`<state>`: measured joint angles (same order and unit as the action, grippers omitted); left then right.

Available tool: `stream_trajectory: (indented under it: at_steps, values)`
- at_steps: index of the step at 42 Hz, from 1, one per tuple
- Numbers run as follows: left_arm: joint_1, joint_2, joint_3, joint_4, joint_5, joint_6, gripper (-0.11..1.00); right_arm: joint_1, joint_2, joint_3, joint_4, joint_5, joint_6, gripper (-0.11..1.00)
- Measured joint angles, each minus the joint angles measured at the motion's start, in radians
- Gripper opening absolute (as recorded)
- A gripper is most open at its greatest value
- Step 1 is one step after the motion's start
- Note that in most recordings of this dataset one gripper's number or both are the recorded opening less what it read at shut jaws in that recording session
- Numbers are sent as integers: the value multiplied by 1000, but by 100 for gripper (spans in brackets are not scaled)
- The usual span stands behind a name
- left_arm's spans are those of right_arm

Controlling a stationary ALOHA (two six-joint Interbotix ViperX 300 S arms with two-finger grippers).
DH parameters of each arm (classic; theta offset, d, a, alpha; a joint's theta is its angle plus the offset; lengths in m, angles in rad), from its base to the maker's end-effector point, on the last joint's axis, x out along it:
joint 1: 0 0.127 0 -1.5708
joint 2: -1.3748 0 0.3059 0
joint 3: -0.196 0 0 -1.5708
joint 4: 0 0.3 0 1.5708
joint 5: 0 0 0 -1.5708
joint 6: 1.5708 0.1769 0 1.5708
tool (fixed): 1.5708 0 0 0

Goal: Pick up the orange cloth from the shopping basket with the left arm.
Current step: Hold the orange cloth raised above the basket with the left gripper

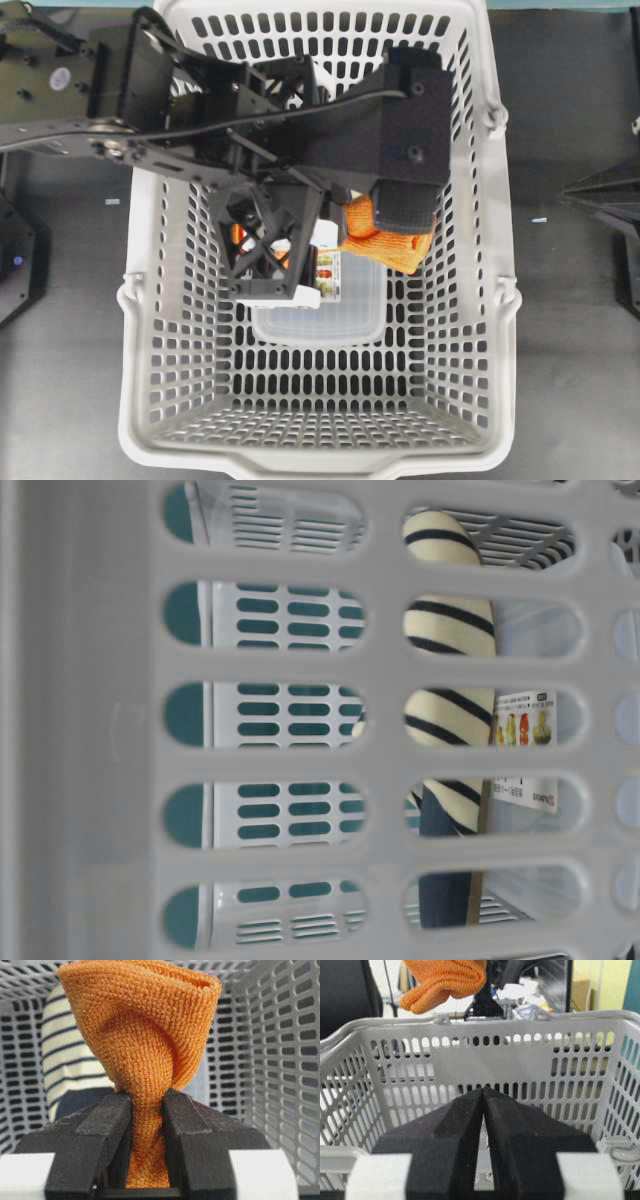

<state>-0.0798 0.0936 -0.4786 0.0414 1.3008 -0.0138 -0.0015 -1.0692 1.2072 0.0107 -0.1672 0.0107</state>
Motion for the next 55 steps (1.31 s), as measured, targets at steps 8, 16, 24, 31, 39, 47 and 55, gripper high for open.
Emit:
stream_trajectory:
  at_steps: [8,16,24,31,39,47,55]
  values:
    - [0,5,0,0,0,-58,16,0,-8,0,0,0,0,0]
    - [2,8,5,0,0,-81,16,0,-8,0,0,0,0,0]
    - [3,9,25,0,0,-81,16,0,-8,0,0,0,0,0]
    - [5,9,48,0,0,-86,16,0,-6,0,0,0,0,0]
    - [5,9,67,0,0,-87,16,0,-8,2,-2,0,0,0]
    - [5,9,81,-2,0,-87,16,0,-8,2,0,0,0,0]
    - [5,9,100,-2,0,-87,16,0,-11,2,0,0,0,0]
